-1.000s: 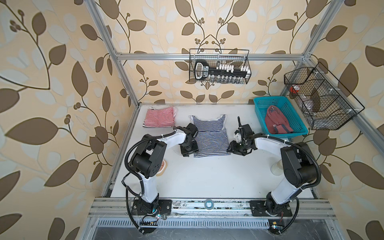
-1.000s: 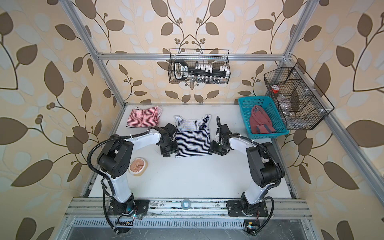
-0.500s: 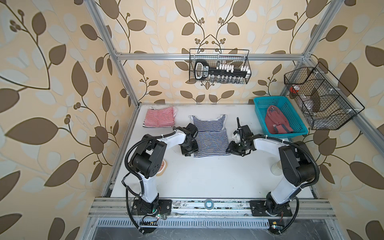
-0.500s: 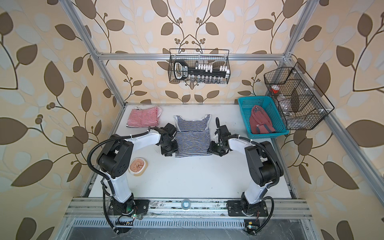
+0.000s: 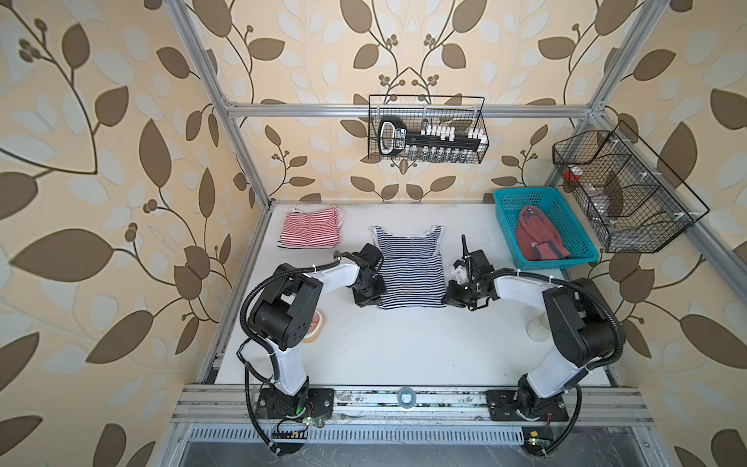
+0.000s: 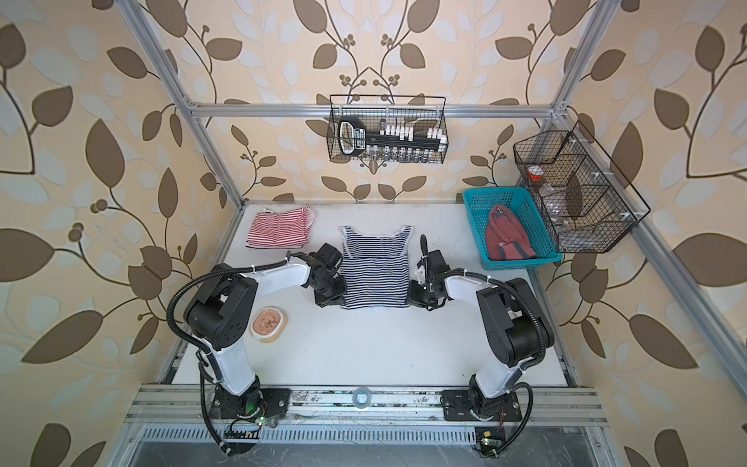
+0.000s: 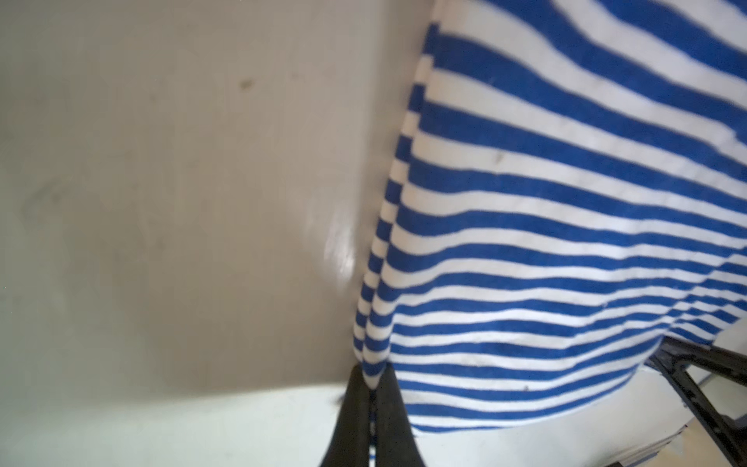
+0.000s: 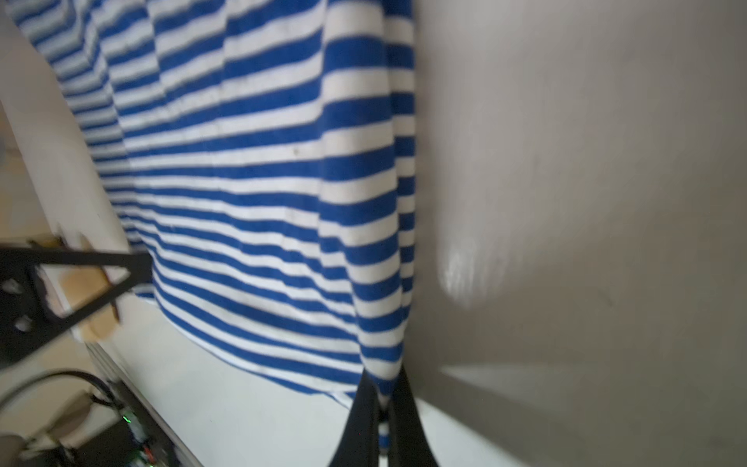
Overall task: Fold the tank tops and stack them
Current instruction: 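Lift the near edge with both grippers and fold it over toward the straps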
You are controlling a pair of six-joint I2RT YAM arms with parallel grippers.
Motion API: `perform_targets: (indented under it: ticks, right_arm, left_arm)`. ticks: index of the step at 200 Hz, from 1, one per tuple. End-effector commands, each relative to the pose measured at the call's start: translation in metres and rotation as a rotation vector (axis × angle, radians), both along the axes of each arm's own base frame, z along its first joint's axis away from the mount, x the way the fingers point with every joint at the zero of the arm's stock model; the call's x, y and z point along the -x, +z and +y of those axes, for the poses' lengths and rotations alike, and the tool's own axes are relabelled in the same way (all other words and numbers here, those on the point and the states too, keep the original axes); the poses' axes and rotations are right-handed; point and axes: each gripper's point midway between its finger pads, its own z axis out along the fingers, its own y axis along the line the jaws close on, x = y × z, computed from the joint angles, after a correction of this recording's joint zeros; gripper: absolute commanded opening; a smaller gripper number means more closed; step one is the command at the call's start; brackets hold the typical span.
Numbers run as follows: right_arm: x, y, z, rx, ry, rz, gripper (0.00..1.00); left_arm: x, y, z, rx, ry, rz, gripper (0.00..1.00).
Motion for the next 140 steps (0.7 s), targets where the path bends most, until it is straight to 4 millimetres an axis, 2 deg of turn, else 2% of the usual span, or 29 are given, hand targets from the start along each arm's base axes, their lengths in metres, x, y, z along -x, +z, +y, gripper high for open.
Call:
perform_targets:
  ticks: [1,45,72,75,90,120,140]
  right_arm:
    - [0.033,-0.009,-0.004,0.036,0.018,0.076,0.00]
    - [0.065,0.014,0.007,0.037,0.041,0.009,0.00]
    - [0.084,0.035,0.009,0.027,0.027,-0.053,0.00]
    - [0.086,0.036,0.009,0.025,0.025,-0.057,0.00]
    - [0.096,0.048,0.010,0.010,0.023,-0.087,0.00]
    - [0.111,0.067,0.010,0.002,0.037,-0.122,0.00]
    - [0.114,0.079,0.011,-0.010,0.043,-0.144,0.00]
  left_arm:
    - [0.026,0.006,0.010,-0.041,0.004,0.036,0.00]
    - [0.060,0.028,0.006,-0.050,-0.019,-0.020,0.00]
    - [0.087,0.032,0.015,-0.075,-0.005,-0.035,0.00]
    - [0.089,0.039,0.015,-0.065,-0.007,-0.056,0.00]
    - [0.101,0.045,0.018,-0.064,0.006,-0.071,0.00]
    - [0.115,0.062,0.019,-0.060,0.002,-0.112,0.00]
    - [0.118,0.075,0.022,-0.053,0.007,-0.138,0.00]
